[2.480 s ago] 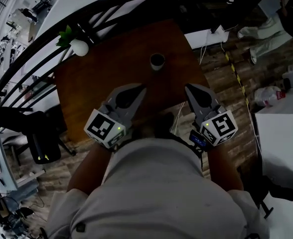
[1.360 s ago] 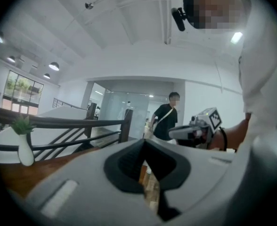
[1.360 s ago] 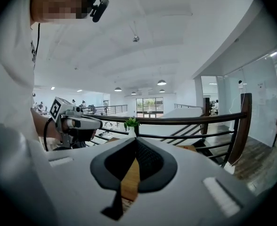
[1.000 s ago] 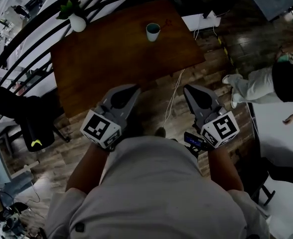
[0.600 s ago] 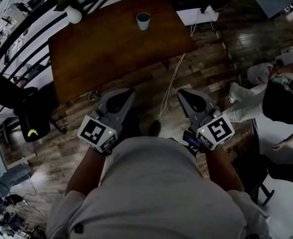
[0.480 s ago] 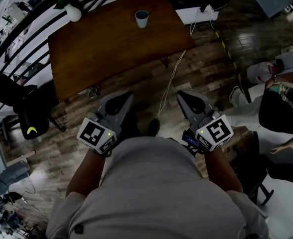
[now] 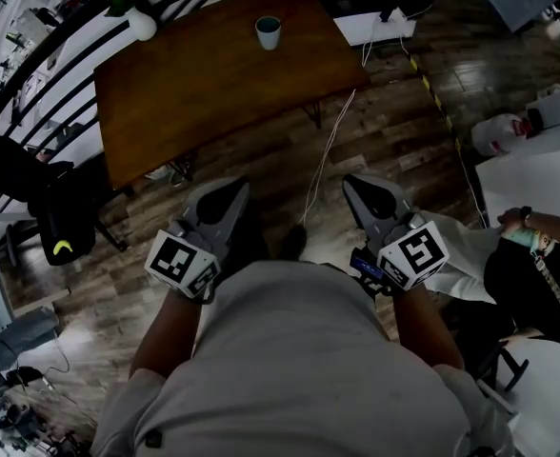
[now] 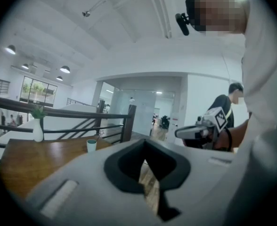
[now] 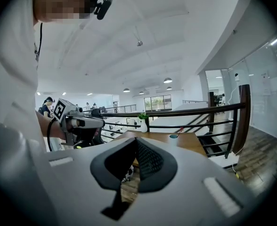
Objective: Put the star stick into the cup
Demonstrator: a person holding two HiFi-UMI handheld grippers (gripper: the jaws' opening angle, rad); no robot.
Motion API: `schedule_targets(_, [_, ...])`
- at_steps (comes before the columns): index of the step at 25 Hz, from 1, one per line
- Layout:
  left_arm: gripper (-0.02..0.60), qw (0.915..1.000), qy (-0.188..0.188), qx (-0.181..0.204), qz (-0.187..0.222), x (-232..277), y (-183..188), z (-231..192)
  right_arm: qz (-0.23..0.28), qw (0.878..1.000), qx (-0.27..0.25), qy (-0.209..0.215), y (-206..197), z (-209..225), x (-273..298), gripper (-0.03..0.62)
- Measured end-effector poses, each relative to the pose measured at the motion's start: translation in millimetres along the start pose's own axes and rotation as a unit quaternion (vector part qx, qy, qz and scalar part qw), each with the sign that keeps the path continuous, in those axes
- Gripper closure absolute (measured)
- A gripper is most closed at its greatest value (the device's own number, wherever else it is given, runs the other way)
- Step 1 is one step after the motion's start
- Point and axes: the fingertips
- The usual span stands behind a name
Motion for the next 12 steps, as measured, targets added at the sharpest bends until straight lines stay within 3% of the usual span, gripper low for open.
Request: schedule_targets(12, [0.578, 0.9999, -0.010, -0.006, -0.004, -2.2, -8.3, 2.7, -0.003, 1.000, 0.000, -0.010, -4.6, -1.9, -1.2, 0.586])
Point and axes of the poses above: the fingertips, and each gripper's own axes: x forward along the fingers, z to its right, y out of its top, and after that the axes turned 11 degrees about y, right-handed
